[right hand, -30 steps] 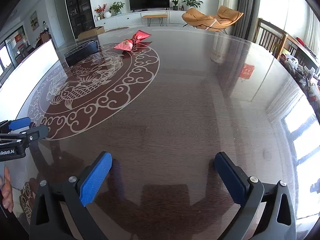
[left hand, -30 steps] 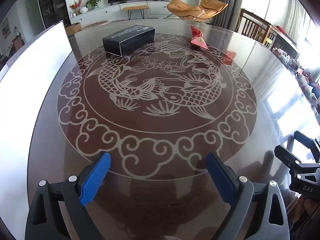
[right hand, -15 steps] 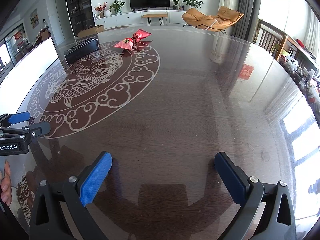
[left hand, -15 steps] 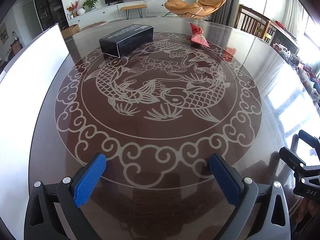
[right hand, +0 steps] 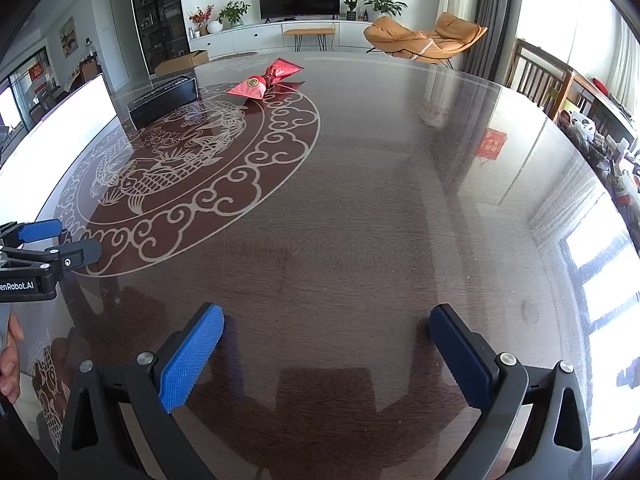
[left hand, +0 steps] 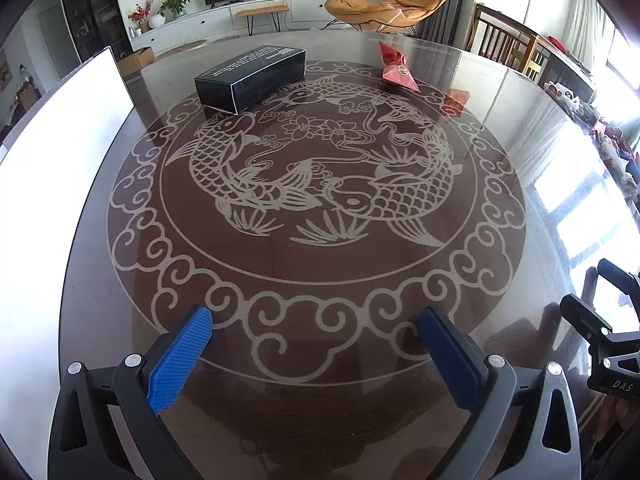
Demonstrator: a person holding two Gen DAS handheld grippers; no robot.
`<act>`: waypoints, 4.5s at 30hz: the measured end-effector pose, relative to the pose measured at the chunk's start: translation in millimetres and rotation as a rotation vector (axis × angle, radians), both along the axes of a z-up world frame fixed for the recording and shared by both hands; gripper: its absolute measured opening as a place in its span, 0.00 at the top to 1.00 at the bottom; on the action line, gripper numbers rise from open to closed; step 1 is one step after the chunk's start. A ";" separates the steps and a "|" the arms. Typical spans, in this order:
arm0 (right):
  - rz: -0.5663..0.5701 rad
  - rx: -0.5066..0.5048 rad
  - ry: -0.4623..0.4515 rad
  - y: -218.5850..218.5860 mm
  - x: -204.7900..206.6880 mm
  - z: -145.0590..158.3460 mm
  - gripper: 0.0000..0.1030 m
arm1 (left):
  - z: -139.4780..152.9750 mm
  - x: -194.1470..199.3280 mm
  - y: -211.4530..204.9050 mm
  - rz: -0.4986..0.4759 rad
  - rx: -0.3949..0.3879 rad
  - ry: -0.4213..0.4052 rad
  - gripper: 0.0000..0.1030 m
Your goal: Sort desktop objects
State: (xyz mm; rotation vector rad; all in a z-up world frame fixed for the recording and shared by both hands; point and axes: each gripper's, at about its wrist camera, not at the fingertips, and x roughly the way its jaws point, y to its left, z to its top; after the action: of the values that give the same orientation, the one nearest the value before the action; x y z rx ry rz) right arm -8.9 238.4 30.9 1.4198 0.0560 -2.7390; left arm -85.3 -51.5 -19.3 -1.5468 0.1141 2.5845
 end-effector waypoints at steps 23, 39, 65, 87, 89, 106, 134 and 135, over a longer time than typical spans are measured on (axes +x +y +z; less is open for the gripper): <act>-0.001 0.000 0.000 0.3 -0.2 -0.1 0.00 | 3.2 -69.7 -32.5 -0.123 -0.004 -0.006 0.00; 0.000 0.000 0.000 0.7 -0.5 -0.6 0.00 | 10.0 -203.1 -45.1 -0.202 -0.016 -0.048 0.00; -0.001 0.001 0.001 0.1 -1.0 -0.7 0.00 | 15.5 -163.4 -40.8 0.027 0.011 0.052 0.43; 0.008 0.002 0.007 -3.2 -1.6 0.0 0.00 | 3.7 -21.7 -39.1 0.055 0.002 0.099 0.06; 0.005 0.002 0.007 -2.9 -0.6 -0.3 0.00 | 3.9 -22.1 -41.8 0.065 0.012 0.098 0.06; 0.005 0.002 0.007 -2.8 -0.8 -0.5 0.00 | 1.7 -23.3 -40.6 0.059 0.007 0.086 0.00; -0.016 -0.241 0.003 13.5 -52.8 17.2 0.00 | 2.8 -21.3 -37.3 0.068 0.003 0.092 0.00; 0.000 -0.233 -0.001 5.3 -70.1 20.5 0.00 | 2.8 -21.0 -37.3 0.068 0.004 0.092 0.00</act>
State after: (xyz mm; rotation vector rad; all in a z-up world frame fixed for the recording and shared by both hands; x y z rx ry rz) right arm -79.0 243.6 51.4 1.3576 -0.2550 -2.6394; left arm -106.3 -88.8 -16.5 -1.4555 0.0667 2.7070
